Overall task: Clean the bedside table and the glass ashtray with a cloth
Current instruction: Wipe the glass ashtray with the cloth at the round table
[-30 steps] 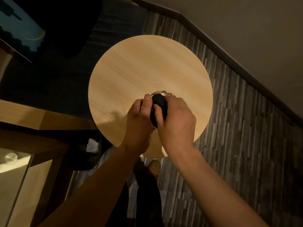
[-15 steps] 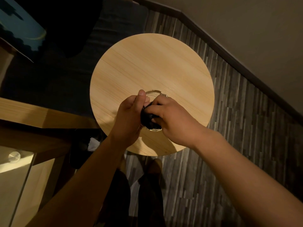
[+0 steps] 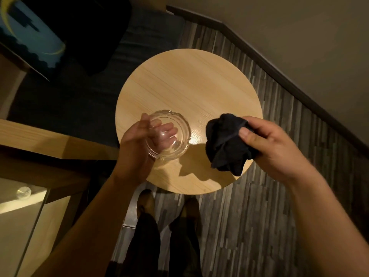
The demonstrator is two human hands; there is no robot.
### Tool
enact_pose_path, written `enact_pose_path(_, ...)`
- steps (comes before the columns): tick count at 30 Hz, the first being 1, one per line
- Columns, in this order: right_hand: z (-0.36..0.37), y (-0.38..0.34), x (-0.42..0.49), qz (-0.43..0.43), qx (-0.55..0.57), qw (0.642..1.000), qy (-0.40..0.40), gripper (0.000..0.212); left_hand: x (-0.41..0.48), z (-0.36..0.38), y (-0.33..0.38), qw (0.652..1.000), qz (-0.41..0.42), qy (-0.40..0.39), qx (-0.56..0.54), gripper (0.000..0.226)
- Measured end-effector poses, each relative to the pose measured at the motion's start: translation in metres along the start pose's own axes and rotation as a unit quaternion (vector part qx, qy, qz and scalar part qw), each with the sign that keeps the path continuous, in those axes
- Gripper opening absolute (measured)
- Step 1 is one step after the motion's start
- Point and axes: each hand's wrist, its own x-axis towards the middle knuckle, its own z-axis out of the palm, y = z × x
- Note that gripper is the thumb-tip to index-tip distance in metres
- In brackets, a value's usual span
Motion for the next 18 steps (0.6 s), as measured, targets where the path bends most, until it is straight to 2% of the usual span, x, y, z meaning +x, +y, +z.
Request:
enact_pose_path(1, 0.003, 0.013, -0.002, 0.0, 0.048, 0.998, 0.051, 0.02, 0.0, -0.004, 0.001, 1.0, 0.009, 0.011, 0.007, 0.069)
enact_pose_path(3, 0.012, 0.042, 0.003, -0.009, 0.044, 0.989, 0.144, 0.017, -0.001, -0.01, 0.002, 0.999, 0.018, 0.032, 0.02, 0.061)
enact_pose_path(5, 0.026, 0.073, 0.014, -0.022, -0.081, 0.972, 0.219, 0.018, -0.001, -0.014, 0.001, 0.998, 0.017, 0.051, 0.029, 0.057)
enact_pose_path(7, 0.044, 0.102, 0.024, -0.034, -0.251, 0.933, 0.256, 0.024, -0.001, -0.015, -0.001, 0.998, 0.011, 0.061, 0.027, 0.056)
enact_pose_path(9, 0.062, 0.126, 0.031, -0.035, -0.349, 0.9, 0.258, 0.03, -0.001, -0.015, -0.005, 0.998, 0.0, 0.062, 0.011, 0.055)
enact_pose_path(14, 0.097, 0.156, 0.033, -0.029, -0.47, 0.86, 0.195, 0.032, 0.001, -0.019, -0.017, 0.998, -0.019, 0.061, -0.021, 0.055)
enact_pose_path(18, 0.098, 0.159, 0.031, 0.011, -0.459, 0.873, 0.165, 0.046, 0.0, -0.025, -0.023, 0.998, -0.014, 0.041, -0.049, 0.06)
